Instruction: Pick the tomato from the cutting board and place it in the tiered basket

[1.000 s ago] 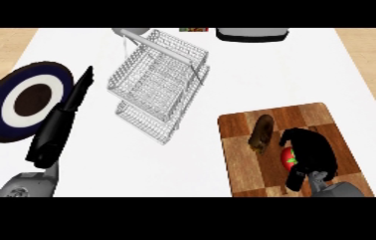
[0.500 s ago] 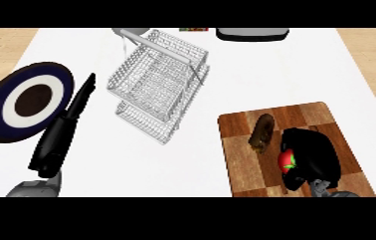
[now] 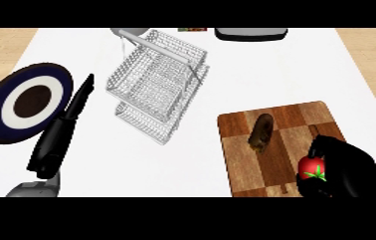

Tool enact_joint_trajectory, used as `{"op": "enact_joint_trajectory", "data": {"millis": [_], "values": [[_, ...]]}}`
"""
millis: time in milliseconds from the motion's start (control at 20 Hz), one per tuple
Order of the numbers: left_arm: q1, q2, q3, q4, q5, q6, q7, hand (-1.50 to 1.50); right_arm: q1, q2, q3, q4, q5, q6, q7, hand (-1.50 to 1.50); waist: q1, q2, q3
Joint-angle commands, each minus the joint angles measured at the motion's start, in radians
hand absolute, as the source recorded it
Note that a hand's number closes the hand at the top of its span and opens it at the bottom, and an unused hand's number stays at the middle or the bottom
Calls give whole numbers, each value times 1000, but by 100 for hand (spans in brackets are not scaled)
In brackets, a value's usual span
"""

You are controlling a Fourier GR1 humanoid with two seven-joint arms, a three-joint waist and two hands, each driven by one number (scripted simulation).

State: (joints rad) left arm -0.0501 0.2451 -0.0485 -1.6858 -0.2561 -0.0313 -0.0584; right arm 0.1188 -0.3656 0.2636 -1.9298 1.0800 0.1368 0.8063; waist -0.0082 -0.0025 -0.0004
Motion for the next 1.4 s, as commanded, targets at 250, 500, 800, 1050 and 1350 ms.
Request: {"op": "enact_joint_trajectory", "data": {"millis": [250,500,800,1050,1350], "values": [[-4,5,31,31,8,-7,-21,0,-2,93,-73,-433,-185,54,78,150,-11,-4,-1],[-56,-17,22,49,1,-10,-12,0,-155,12,-88,-565,-213,261,137,150,1,1,-1],[13,4,15,-18,19,-55,-15,0,-548,145,-46,-430,-214,316,272,150,26,0,-2],[-33,-24,9,30,-18,-23,-2,0,-857,263,-38,-301,-205,403,405,150,21,-1,-3],[5,-29,-11,-24,-29,-32,0,0,-1060,362,-103,6,-158,316,379,150,27,0,-1]]}}
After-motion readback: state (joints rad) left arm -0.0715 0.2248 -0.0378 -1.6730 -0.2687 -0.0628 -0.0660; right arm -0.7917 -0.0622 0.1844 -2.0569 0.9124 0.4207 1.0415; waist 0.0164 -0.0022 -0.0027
